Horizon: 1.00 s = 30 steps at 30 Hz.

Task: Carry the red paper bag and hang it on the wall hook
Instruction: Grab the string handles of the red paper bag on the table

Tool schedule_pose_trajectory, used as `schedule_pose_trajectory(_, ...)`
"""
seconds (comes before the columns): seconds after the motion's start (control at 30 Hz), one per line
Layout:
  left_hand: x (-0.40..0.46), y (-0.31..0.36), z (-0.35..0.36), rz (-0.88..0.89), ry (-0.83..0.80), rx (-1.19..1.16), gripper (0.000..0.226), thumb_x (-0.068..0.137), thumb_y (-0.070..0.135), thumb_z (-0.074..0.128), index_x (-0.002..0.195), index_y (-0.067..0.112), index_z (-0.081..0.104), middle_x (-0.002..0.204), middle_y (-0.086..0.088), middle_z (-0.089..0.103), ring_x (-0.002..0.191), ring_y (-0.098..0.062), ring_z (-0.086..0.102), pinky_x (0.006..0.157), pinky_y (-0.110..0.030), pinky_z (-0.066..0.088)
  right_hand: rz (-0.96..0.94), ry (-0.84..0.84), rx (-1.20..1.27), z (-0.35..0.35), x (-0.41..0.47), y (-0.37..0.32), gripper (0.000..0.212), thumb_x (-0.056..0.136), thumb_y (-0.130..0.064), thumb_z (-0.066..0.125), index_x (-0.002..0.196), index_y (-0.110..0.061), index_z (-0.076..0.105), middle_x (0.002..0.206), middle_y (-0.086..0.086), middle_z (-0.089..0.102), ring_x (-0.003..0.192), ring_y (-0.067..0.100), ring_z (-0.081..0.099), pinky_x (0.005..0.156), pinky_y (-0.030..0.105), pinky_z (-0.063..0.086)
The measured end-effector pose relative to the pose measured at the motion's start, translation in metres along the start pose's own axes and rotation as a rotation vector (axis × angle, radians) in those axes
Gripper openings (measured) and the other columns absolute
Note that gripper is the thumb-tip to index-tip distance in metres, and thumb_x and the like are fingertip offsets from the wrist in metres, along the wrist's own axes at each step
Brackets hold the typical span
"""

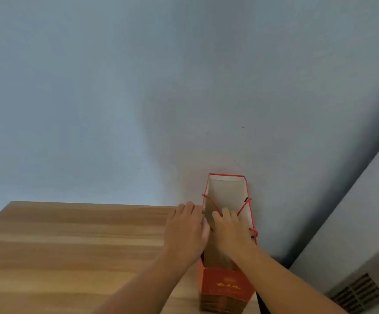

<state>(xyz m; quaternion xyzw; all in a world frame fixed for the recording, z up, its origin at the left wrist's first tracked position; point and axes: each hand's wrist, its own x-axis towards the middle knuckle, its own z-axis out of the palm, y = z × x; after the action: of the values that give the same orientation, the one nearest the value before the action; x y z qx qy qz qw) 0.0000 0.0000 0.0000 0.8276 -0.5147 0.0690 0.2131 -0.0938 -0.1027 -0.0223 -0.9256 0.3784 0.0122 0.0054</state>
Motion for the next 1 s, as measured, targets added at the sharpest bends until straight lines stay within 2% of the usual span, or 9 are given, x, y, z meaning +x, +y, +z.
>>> schedule_pose_trajectory(0.17, -0.001, -0.009, 0.002, 0.010, -0.008, -0.031, 0.027, 0.095, 0.037, 0.048, 0.115, 0.028, 0.064, 0.112, 0.008, 0.065, 0.107, -0.015, 0.059, 0.097, -0.033, 0.049, 0.035, -0.179, -0.018, 0.029, 0.010, 0.001, 0.066, 0.084, -0.012, 0.070, 0.143, -0.022, 0.042, 0.142, 0.010, 0.043, 0.130, 0.032, 0.044, 0.103, 0.050, 0.046)
schedule_pose_trajectory(0.27, -0.004, -0.013, 0.005, 0.011, 0.007, -0.025, 0.026, 0.096, 0.036, 0.049, 0.115, 0.028, 0.065, 0.113, 0.009, 0.067, 0.107, -0.013, 0.059, 0.096, -0.031, 0.047, 0.050, -0.224, 0.020, 0.039, 0.009, 0.001, 0.057, 0.089, -0.014, 0.066, 0.143, -0.020, 0.047, 0.143, 0.010, 0.046, 0.128, 0.031, 0.047, 0.098, 0.047, 0.050)
schedule_pose_trajectory(0.37, -0.010, -0.014, 0.007, 0.023, -0.004, -0.038, 0.025, 0.097, 0.035, 0.049, 0.114, 0.028, 0.065, 0.112, 0.009, 0.066, 0.106, -0.012, 0.059, 0.096, -0.031, 0.045, 0.106, -0.248, -0.010, 0.043, 0.005, 0.004, 0.052, 0.094, -0.017, 0.061, 0.143, -0.014, 0.048, 0.145, 0.012, 0.044, 0.132, 0.033, 0.044, 0.101, 0.049, 0.049)
schedule_pose_trajectory(0.53, -0.014, -0.014, 0.008, 0.027, -0.015, -0.038, 0.026, 0.097, 0.035, 0.047, 0.114, 0.029, 0.065, 0.112, 0.010, 0.065, 0.107, -0.011, 0.058, 0.097, -0.031, 0.045, 0.106, -0.227, -0.175, 0.038, -0.001, 0.012, 0.064, 0.088, -0.024, 0.068, 0.146, -0.015, 0.042, 0.141, 0.013, 0.046, 0.130, 0.035, 0.044, 0.103, 0.056, 0.045)
schedule_pose_trajectory(0.67, -0.019, -0.014, 0.006, 0.029, -0.006, -0.033, 0.025, 0.094, 0.035, 0.047, 0.108, 0.029, 0.066, 0.107, 0.009, 0.066, 0.103, -0.013, 0.059, 0.093, -0.032, 0.048, 0.082, -0.258, -0.259, 0.032, -0.004, 0.010, 0.072, 0.085, -0.019, 0.072, 0.148, -0.013, 0.036, 0.139, 0.014, 0.046, 0.129, 0.035, 0.046, 0.103, 0.057, 0.046)
schedule_pose_trajectory(0.8, -0.024, -0.020, 0.005, 0.013, -0.010, -0.047, 0.025, 0.096, 0.036, 0.046, 0.108, 0.029, 0.066, 0.108, 0.010, 0.065, 0.104, -0.011, 0.058, 0.095, -0.032, 0.047, 0.067, -0.272, -0.223, 0.026, -0.006, 0.006, 0.060, 0.091, -0.013, 0.067, 0.145, -0.008, 0.042, 0.137, 0.016, 0.048, 0.124, 0.033, 0.053, 0.096, 0.042, 0.054)
schedule_pose_trajectory(1.0, -0.021, -0.020, 0.003, 0.012, -0.032, -0.050, 0.028, 0.096, 0.037, 0.045, 0.111, 0.028, 0.067, 0.112, 0.009, 0.066, 0.107, -0.013, 0.058, 0.096, -0.033, 0.046, -0.020, -0.254, -0.124, -0.024, -0.009, -0.002, 0.032, 0.092, 0.006, 0.058, 0.122, -0.004, 0.063, 0.121, 0.017, 0.067, 0.110, 0.035, 0.068, 0.087, 0.041, 0.055)
